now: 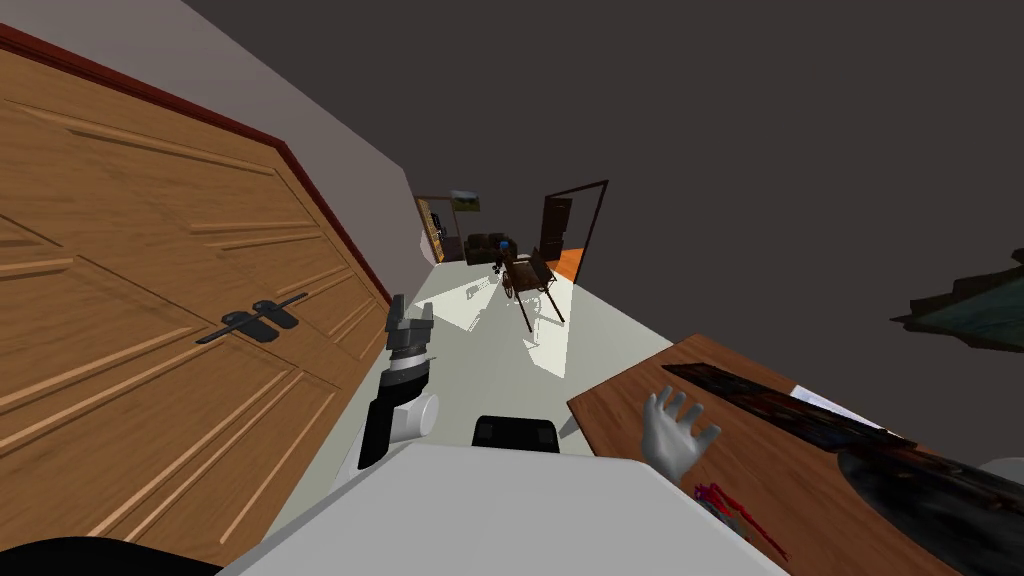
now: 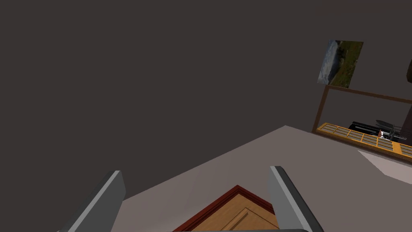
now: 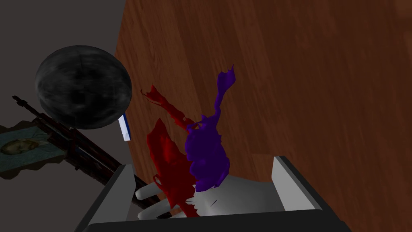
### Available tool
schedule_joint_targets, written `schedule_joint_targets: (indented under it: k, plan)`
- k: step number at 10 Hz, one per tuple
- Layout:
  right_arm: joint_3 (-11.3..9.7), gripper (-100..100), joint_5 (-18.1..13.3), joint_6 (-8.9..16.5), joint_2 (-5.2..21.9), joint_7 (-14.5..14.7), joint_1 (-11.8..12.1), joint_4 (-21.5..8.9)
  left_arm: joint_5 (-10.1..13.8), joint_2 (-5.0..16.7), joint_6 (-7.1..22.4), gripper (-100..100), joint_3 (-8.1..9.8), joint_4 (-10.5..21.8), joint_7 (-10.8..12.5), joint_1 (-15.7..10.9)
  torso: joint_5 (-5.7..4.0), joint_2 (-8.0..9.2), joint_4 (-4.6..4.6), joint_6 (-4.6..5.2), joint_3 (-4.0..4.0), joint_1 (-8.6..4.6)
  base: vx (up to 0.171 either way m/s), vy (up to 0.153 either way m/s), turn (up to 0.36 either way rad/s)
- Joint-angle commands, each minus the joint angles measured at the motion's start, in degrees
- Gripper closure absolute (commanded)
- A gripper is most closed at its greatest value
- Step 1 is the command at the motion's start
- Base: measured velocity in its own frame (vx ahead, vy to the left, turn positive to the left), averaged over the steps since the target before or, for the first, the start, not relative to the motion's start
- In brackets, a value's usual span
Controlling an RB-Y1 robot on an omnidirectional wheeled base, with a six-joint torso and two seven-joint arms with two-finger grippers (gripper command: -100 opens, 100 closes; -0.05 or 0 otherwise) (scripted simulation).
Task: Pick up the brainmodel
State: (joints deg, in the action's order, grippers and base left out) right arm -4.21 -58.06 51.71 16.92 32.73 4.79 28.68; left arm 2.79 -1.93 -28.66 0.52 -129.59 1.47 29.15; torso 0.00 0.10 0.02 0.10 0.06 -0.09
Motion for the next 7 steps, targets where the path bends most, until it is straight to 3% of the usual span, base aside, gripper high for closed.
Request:
schedule_joint_targets:
  k: [1, 4, 5, 7]
  plan:
    - [2.0, -100, -0.6, -0.2, -0.2, 0.0, 0.7, 0.3, 0.0, 0.0, 0.0, 0, 0.00, 0.0, 0.0, 0.0, 0.00, 0.00, 0.00, 0.00, 0.00, 0.00, -0.006, -0.033, 0.135]
    - [6.7, -100, -3.0, -0.2, -1.8, -0.3, 4.1, 2.5, 0.0, 0.0, 0.0, 0, 0.01, 0.0, 0.0, 0.0, 0.00, -0.02, 0.00, 0.04, -0.01, -0.01, -0.004, -0.031, 0.179]
    - [7.0, -100, -3.0, -0.2, -1.8, -0.3, 4.1, 2.5, 0.0, 0.0, 0.0, 0, 0.00, 0.0, 0.0, 0.0, 0.00, -0.02, 0.00, -0.01, -0.01, 0.01, -0.003, -0.024, 0.100]
    - [11.2, -100, -5.4, -0.3, -3.4, -0.6, 7.5, 4.7, 0.0, 0.0, 0.0, 0, 0.00, 0.0, 0.0, 0.0, 0.01, -0.01, 0.00, 0.01, 0.00, 0.00, -0.008, -0.033, 0.258]
